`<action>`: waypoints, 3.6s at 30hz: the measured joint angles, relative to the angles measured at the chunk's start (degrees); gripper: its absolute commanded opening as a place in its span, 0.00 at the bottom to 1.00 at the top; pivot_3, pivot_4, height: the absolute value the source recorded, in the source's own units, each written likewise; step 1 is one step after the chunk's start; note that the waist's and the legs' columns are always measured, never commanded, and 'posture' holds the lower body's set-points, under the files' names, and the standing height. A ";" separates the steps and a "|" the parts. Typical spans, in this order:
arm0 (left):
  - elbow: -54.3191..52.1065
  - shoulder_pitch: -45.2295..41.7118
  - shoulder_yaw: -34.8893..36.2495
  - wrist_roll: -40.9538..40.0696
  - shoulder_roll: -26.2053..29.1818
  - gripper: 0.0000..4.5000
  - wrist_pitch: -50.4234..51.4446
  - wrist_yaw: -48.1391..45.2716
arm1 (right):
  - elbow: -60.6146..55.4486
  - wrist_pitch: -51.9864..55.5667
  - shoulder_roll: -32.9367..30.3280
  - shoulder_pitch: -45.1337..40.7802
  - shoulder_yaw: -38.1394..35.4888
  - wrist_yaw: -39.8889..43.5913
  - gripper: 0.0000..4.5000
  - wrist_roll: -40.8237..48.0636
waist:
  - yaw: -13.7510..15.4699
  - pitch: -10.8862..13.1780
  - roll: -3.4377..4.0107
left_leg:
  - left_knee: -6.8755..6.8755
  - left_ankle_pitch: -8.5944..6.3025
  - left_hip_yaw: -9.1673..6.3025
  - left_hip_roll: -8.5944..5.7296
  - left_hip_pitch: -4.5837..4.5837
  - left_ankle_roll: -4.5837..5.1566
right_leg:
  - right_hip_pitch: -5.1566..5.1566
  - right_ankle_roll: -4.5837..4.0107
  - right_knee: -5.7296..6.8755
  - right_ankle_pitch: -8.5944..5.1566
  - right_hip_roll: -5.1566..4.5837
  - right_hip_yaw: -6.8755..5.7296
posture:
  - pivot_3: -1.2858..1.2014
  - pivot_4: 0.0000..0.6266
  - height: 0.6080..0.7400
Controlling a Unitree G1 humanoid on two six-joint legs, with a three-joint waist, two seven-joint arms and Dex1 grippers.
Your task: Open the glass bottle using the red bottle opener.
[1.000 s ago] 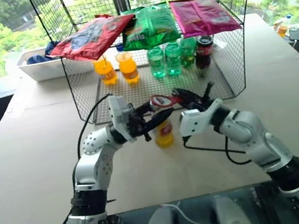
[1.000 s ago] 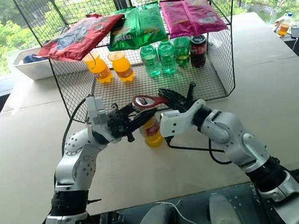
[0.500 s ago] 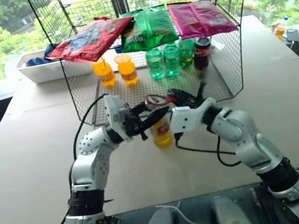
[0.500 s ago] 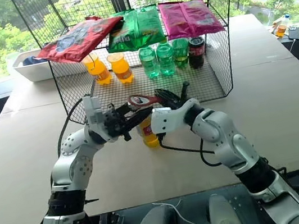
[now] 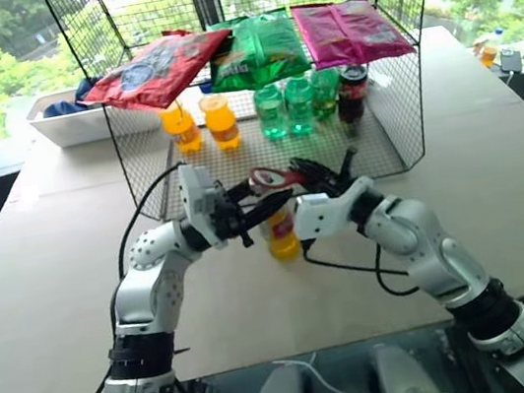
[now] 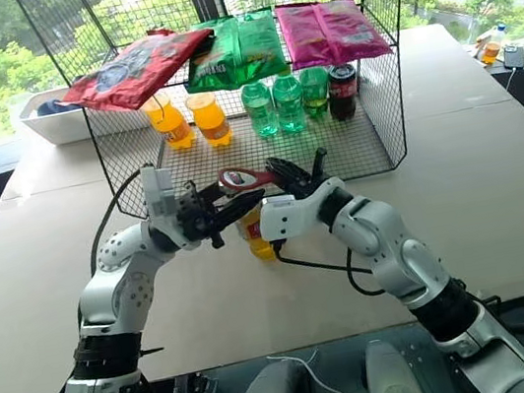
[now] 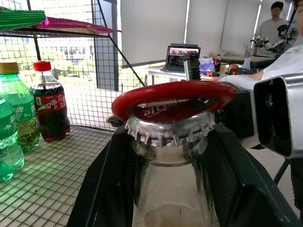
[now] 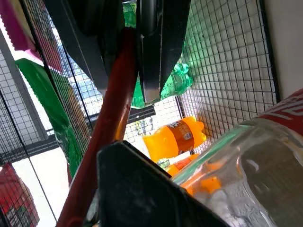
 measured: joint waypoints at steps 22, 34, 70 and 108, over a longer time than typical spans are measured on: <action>0.40 -0.24 0.66 0.01 -1.27 0.38 -0.75 0.27 | 5.77 -8.46 -4.83 -6.86 -0.18 -4.26 0.00 -0.28 | 0.18 0.34 0.00 | -0.03 0.00 -0.08 -0.03 -0.08 -0.01 | -0.01 -0.01 -0.10 0.00 -0.06 -0.05 | 0.52 0.24 1.00; 0.62 -1.09 -0.97 0.04 -1.78 0.38 -1.56 0.24 | 4.85 -11.36 -9.24 -7.38 -1.78 -6.02 0.00 -0.30 | 0.34 0.73 0.04 | -0.04 0.02 -0.43 -0.12 -0.33 -0.04 | -0.01 -0.01 -0.33 0.01 -0.16 -0.43 | 0.52 0.24 1.00; 1.69 -2.14 -0.93 -0.60 -3.08 0.38 -2.49 -0.40 | 3.84 -11.64 -11.64 -12.01 -2.79 -2.91 0.00 -1.33 | 1.00 1.12 0.16 | -0.01 0.35 -1.39 -0.31 -1.08 -0.56 | -0.22 -0.05 -0.60 0.04 -0.20 -1.27 | 0.52 0.24 1.00; 1.58 -3.17 -1.01 -0.46 -3.10 0.38 -3.67 -0.74 | 3.86 -14.18 -11.81 -13.42 -3.03 -12.84 0.00 -6.95 | 1.71 1.68 0.08 | 0.20 0.38 -1.40 -0.43 -2.11 -0.57 | -1.21 -0.07 -0.38 0.07 -0.21 -1.29 | 0.52 0.24 1.00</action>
